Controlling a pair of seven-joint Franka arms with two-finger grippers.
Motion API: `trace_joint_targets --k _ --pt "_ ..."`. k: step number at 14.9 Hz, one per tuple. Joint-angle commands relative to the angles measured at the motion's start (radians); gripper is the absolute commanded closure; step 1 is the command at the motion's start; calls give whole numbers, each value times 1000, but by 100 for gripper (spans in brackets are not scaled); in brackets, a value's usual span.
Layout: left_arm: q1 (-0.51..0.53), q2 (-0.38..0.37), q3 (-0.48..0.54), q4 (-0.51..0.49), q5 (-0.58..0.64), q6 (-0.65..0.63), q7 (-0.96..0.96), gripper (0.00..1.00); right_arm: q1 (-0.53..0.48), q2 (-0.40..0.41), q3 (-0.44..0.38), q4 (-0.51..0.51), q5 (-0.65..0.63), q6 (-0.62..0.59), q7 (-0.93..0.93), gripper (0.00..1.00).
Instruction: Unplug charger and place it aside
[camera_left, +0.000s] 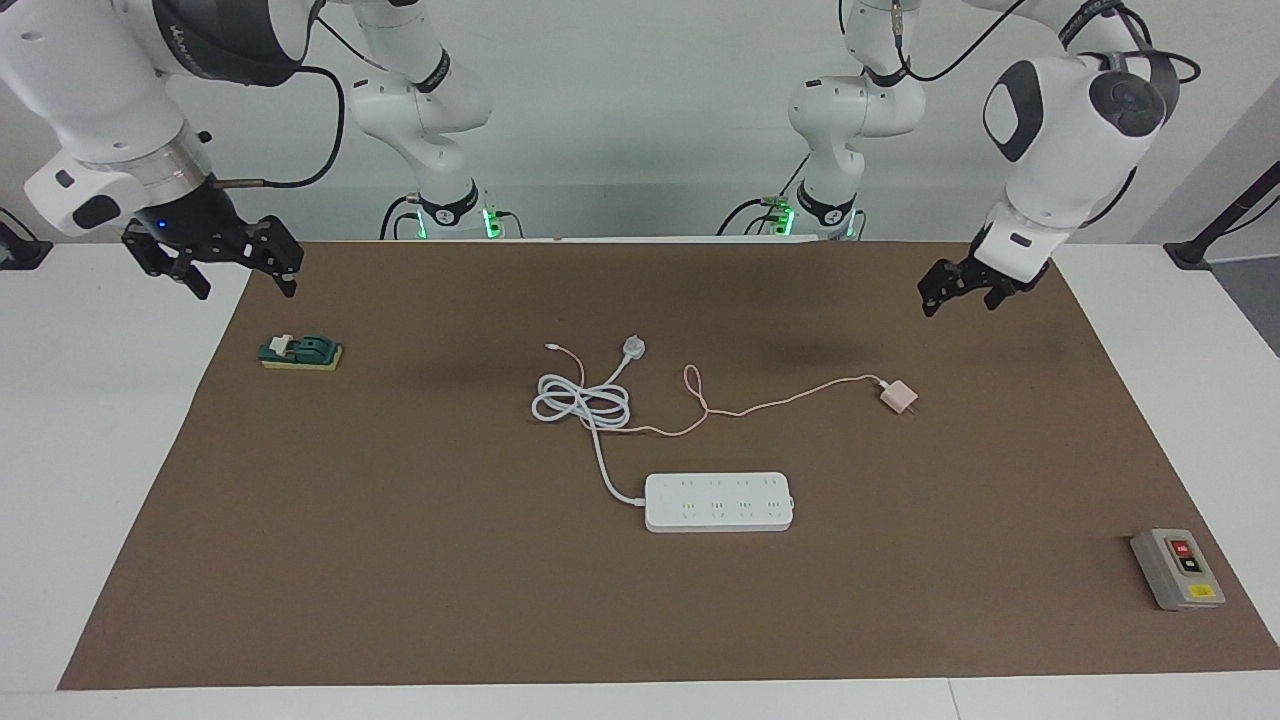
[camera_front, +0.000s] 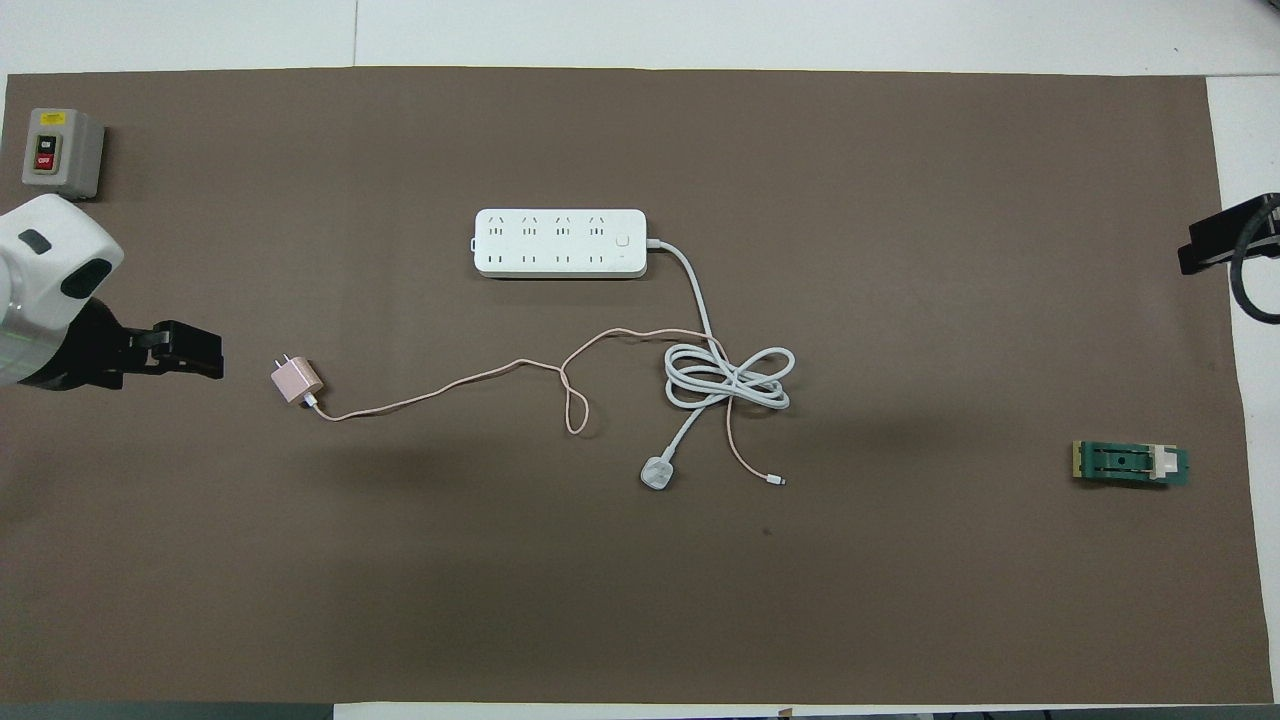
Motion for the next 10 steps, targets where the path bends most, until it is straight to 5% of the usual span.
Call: trace_joint_targets --k 1,3,10 --pt "-12 -64 3 -23 6 -83 -22 0 -88 -145 123 -191 -38 65 -14 0" --pt "-15 -69 1 -27 6 -82 -22 0 -96 -193 134 -262 -36 85 -5 0" --pt "-17 -23 -2 54 6 -40 13 0 -176 -172 206 -245 -24 125 10 0"
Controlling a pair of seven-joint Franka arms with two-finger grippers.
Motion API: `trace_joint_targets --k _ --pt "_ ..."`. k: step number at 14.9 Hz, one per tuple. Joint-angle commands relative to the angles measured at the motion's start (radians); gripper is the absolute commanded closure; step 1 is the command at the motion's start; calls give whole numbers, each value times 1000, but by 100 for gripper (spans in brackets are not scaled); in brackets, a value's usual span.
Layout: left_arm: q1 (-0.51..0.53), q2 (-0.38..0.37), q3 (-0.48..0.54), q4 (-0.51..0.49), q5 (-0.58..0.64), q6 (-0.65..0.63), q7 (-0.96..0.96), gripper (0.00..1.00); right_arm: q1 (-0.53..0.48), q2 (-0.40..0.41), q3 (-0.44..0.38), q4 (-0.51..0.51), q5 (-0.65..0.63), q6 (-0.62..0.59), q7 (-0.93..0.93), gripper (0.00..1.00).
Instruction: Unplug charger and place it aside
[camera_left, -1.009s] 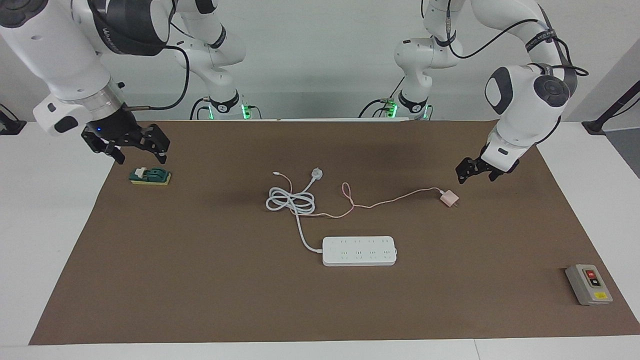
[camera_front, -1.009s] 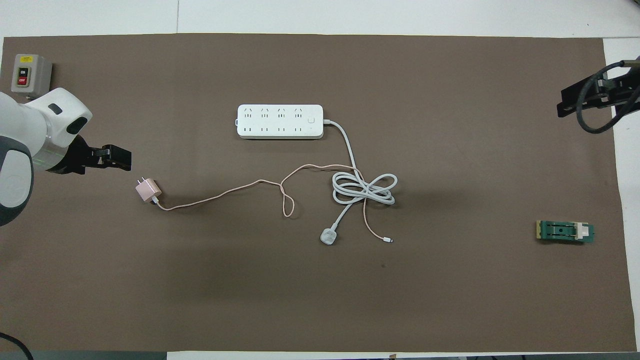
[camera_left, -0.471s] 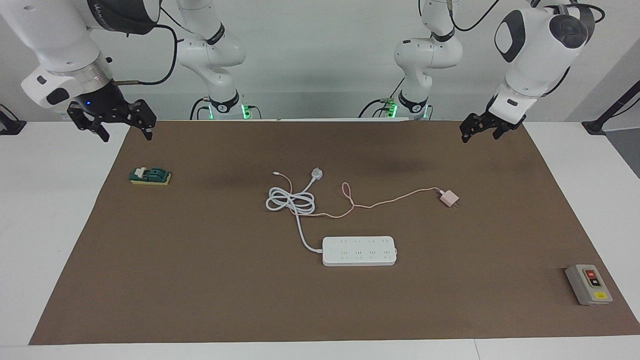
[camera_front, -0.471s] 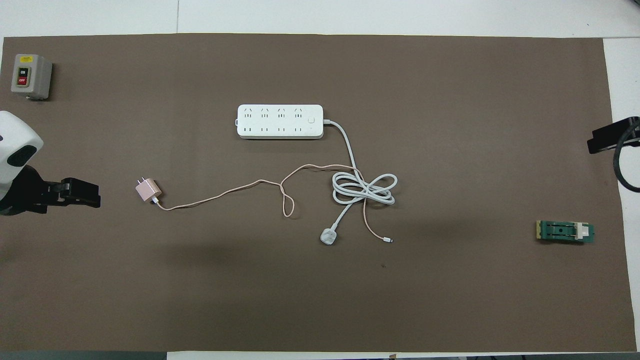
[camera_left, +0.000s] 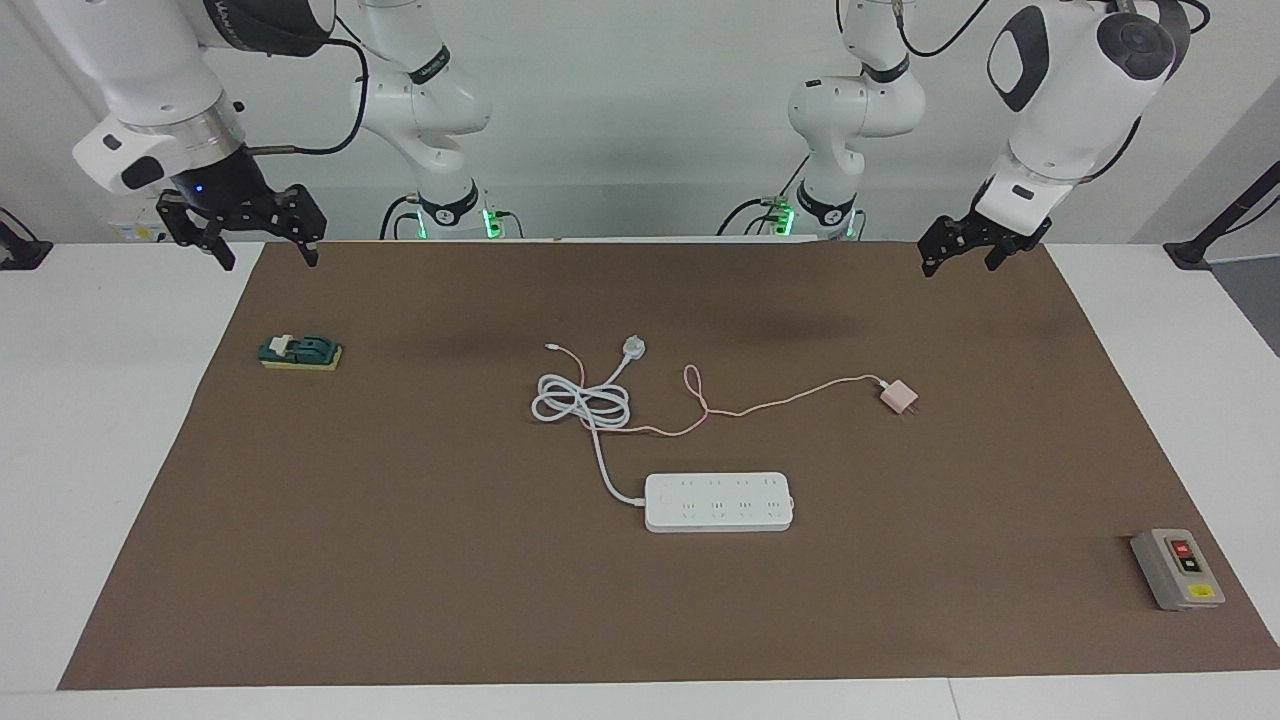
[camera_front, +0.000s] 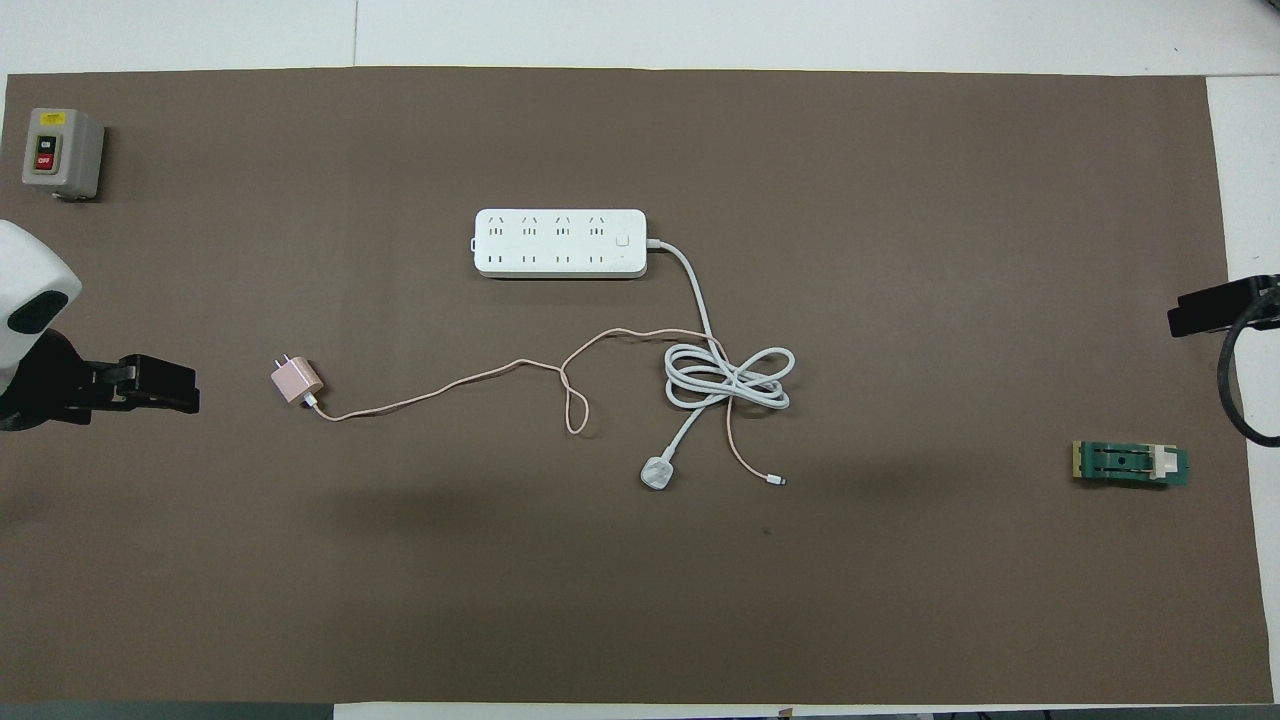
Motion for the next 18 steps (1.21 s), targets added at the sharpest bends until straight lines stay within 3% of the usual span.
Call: trace_joint_targets --k 1,8,18 --pt "-20 25 6 28 4 72 25 0 -27 -6 27 -18 -8 14 9 0" --pt "-41 22 8 14 1 106 24 0 -33 9 27 19 39 -73 20 0" --pt "-57 71 6 92 3 0 25 0 -27 3 27 15 40 -70 36 0"
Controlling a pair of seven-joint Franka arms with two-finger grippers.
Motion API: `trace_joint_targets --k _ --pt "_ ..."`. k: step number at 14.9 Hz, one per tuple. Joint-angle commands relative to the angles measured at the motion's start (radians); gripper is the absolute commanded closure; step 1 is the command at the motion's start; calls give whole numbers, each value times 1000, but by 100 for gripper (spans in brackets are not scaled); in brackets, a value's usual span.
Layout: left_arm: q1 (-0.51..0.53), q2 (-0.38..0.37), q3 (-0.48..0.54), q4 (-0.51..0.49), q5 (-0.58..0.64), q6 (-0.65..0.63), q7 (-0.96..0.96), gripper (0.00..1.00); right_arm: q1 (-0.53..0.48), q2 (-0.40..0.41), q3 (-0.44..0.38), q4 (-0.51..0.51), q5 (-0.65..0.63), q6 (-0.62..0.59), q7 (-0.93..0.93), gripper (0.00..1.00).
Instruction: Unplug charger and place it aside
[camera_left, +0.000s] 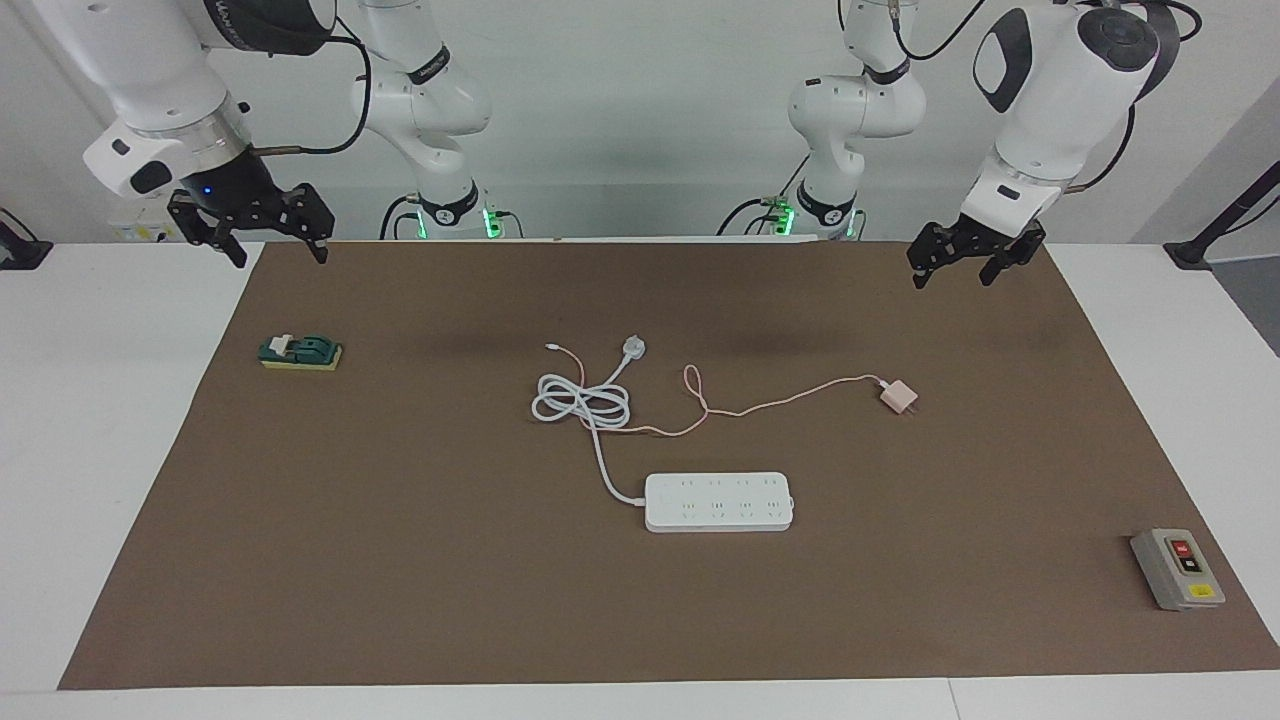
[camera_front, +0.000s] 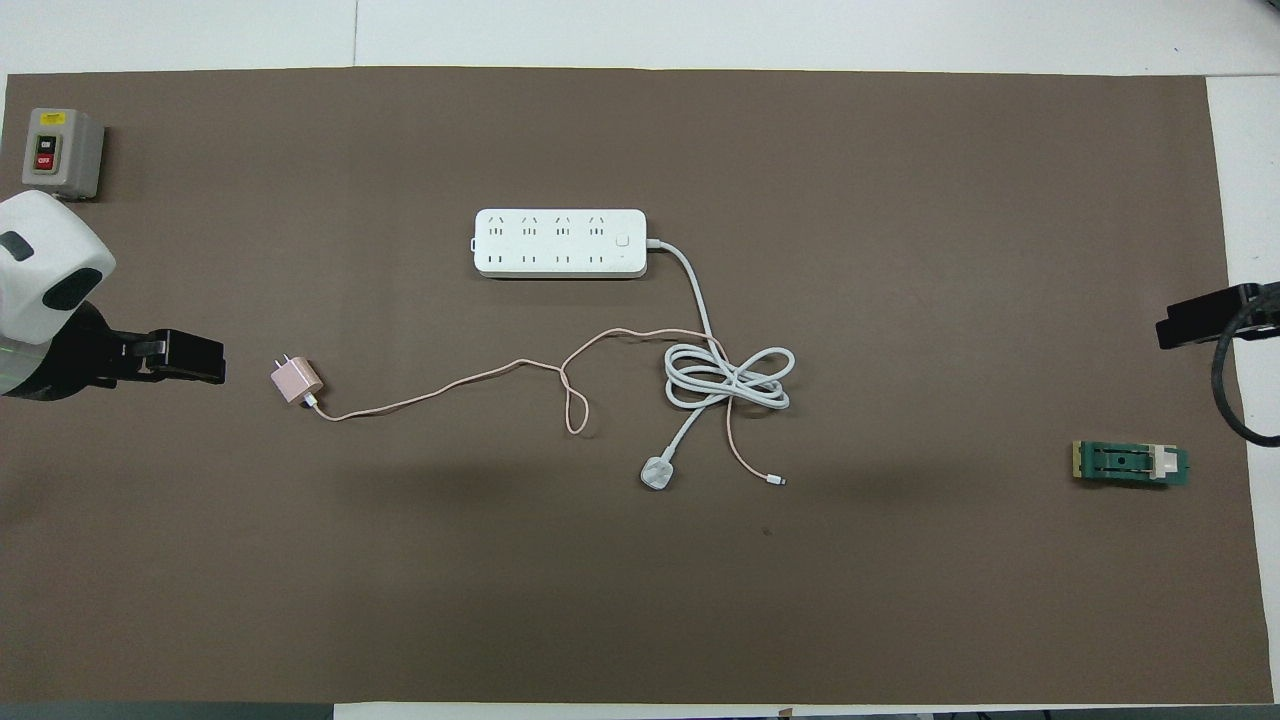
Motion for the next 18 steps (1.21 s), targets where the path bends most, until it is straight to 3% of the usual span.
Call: trace_joint_targets --k 1,18 --pt "-12 35 9 49 3 -34 11 0 -14 -1 13 5 14 -14 18 0" --pt "-6 23 12 34 -5 0 95 0 -11 -12 13 -27 11 2 32 0"
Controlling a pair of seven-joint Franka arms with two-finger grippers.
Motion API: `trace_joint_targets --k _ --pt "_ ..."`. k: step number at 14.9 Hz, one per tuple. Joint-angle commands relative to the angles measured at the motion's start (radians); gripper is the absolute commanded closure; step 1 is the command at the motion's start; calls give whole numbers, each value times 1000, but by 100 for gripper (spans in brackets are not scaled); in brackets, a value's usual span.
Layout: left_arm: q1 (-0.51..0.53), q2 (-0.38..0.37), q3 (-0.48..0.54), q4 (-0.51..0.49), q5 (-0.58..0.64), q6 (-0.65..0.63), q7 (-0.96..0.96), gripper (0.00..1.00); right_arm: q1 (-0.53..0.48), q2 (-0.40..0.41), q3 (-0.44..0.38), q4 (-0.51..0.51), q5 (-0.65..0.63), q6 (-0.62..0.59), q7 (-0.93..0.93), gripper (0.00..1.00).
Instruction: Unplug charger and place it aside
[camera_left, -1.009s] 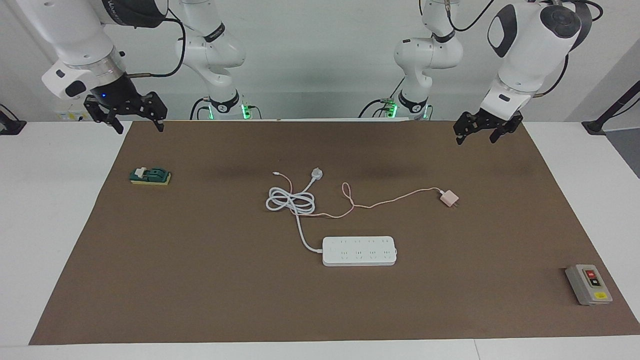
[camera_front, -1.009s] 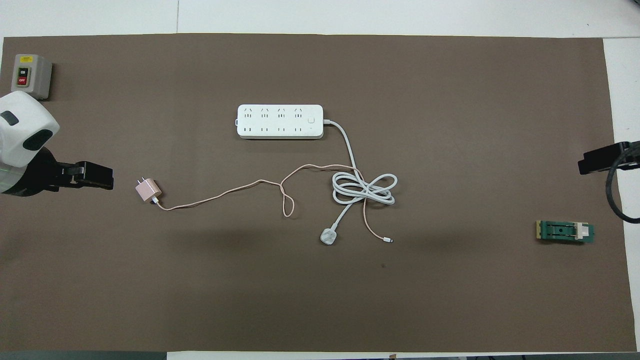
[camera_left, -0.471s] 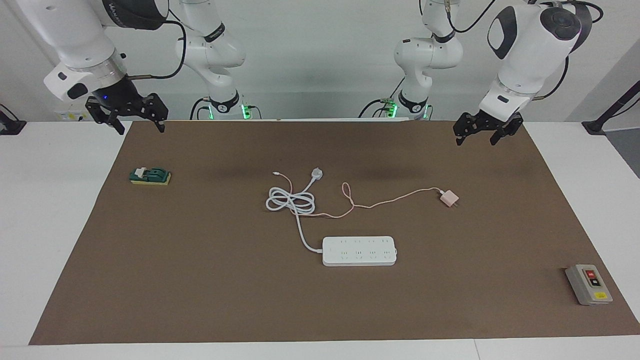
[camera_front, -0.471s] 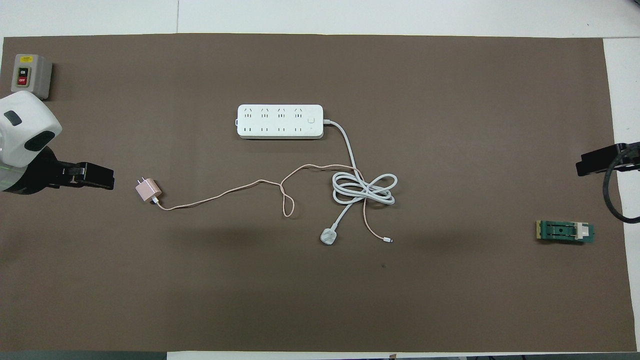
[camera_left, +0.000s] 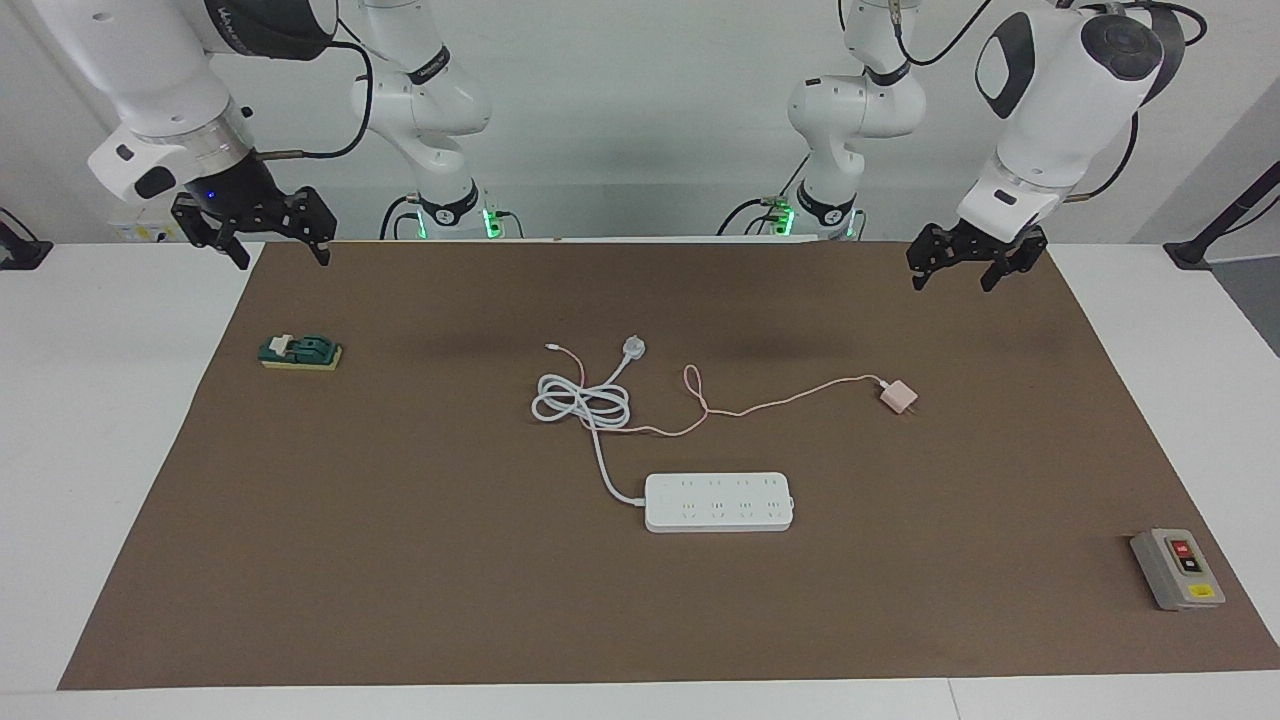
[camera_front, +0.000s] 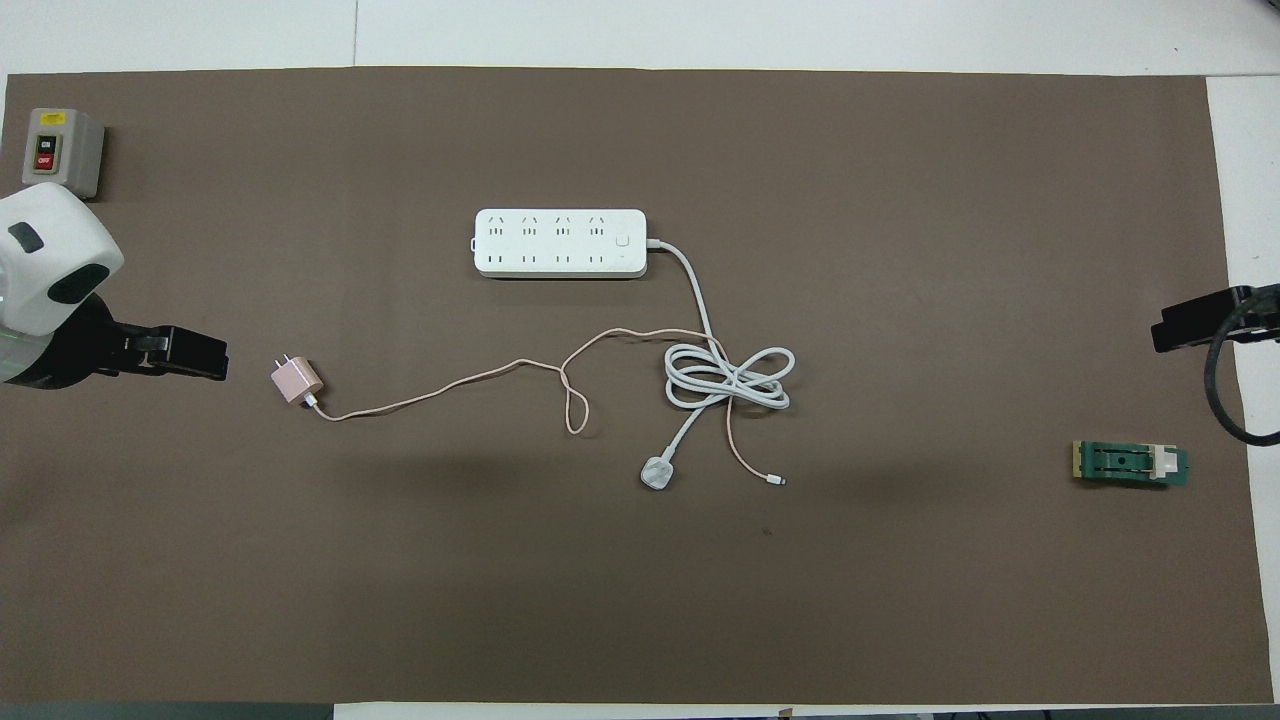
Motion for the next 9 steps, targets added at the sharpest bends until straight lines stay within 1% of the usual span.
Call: trace_joint_targets --k 1,9 --pt "3 0 10 13 -4 1 18 0 -13 -12 12 -16 11 2 25 0" --pt "6 0 12 13 -4 1 18 0 -11 -12 12 -15 10 2 25 0"
